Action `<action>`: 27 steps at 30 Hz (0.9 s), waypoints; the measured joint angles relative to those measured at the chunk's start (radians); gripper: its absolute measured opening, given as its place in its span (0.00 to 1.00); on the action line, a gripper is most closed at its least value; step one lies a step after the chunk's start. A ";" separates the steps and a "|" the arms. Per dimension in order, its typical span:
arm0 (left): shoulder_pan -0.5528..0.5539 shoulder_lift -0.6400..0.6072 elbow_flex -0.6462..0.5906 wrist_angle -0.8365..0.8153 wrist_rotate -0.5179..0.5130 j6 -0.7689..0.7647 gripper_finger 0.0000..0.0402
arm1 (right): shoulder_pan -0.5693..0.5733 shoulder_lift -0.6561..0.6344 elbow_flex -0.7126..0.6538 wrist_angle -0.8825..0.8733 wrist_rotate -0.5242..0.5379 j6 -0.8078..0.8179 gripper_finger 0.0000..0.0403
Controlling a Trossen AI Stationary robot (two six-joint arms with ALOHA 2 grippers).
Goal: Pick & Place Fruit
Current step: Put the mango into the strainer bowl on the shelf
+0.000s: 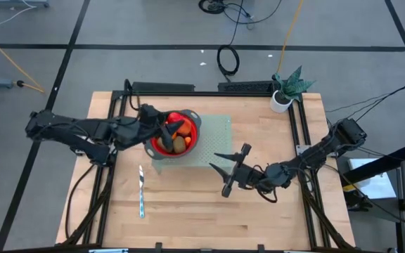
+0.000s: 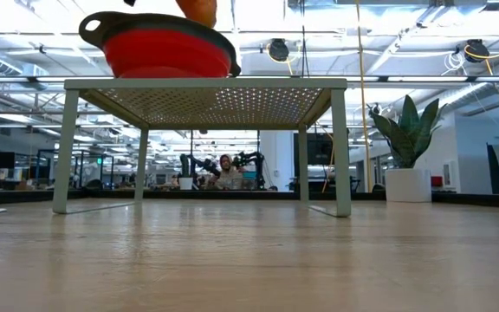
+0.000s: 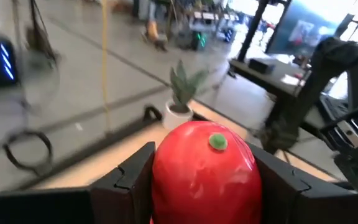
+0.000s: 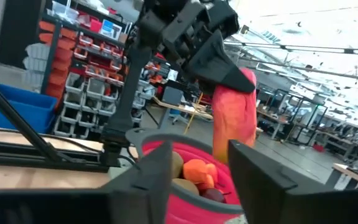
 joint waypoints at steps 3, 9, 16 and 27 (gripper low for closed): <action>0.036 0.000 0.000 -0.050 0.091 -0.115 0.48 | 0.011 0.000 0.000 0.001 0.000 0.018 0.29; 0.115 0.000 0.000 -0.126 0.291 -0.282 0.48 | 0.045 -0.002 0.000 -0.013 0.000 0.003 0.10; 0.208 0.000 0.000 -0.214 0.461 -0.432 0.47 | 0.085 -0.136 -0.001 -0.421 -0.013 0.206 0.02; 0.335 0.000 0.000 -0.232 0.580 -0.470 0.47 | 0.086 -0.342 -0.002 -0.838 -0.241 0.510 0.00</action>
